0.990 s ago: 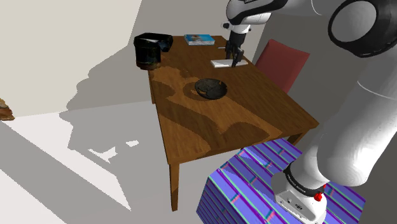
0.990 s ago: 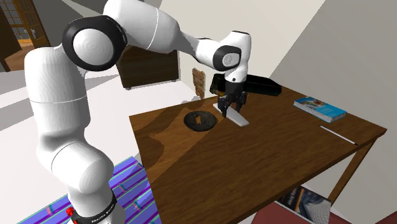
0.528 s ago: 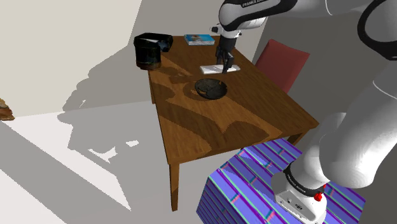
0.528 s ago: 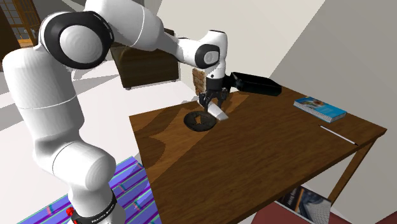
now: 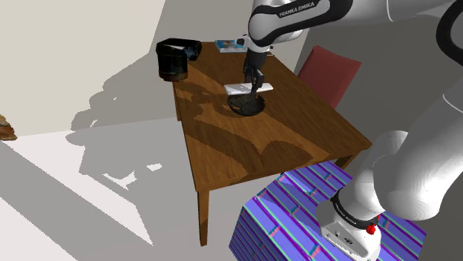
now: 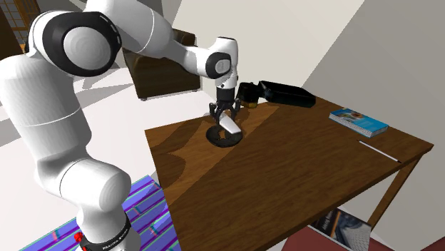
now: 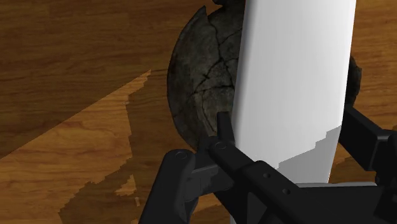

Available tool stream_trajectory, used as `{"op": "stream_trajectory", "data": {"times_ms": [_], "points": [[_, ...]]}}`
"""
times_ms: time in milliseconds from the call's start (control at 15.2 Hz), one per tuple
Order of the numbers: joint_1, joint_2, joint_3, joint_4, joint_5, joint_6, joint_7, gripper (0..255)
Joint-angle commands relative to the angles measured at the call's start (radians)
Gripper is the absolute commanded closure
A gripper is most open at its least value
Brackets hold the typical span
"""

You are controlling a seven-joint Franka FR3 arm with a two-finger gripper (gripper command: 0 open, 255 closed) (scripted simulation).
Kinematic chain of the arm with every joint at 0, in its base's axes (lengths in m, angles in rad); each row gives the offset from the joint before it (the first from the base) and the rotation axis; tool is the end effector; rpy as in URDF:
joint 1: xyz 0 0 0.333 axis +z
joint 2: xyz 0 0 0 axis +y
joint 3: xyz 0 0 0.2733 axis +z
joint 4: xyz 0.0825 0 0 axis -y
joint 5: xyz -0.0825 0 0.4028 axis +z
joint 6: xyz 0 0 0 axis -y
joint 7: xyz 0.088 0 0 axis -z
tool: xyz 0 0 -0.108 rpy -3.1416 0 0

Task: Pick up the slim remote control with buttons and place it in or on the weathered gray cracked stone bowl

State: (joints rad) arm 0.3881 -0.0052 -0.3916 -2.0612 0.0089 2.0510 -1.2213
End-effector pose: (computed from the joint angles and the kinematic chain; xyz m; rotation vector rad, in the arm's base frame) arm 0.5633 -0.0016 0.3832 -2.5715 -1.7852 -0.0020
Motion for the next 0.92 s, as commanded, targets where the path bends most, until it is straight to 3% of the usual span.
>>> {"op": "stream_trajectory", "data": {"times_ms": [0, 594, 858], "points": [[0.001, 0.006, 0.001, -0.023, 0.003, 0.029, 0.000, 255], [-0.002, 0.060, 0.000, -0.086, 0.029, 0.142, -0.019, 255], [-0.002, 0.060, 0.000, -0.086, 0.029, 0.142, -0.019, 255]]}}
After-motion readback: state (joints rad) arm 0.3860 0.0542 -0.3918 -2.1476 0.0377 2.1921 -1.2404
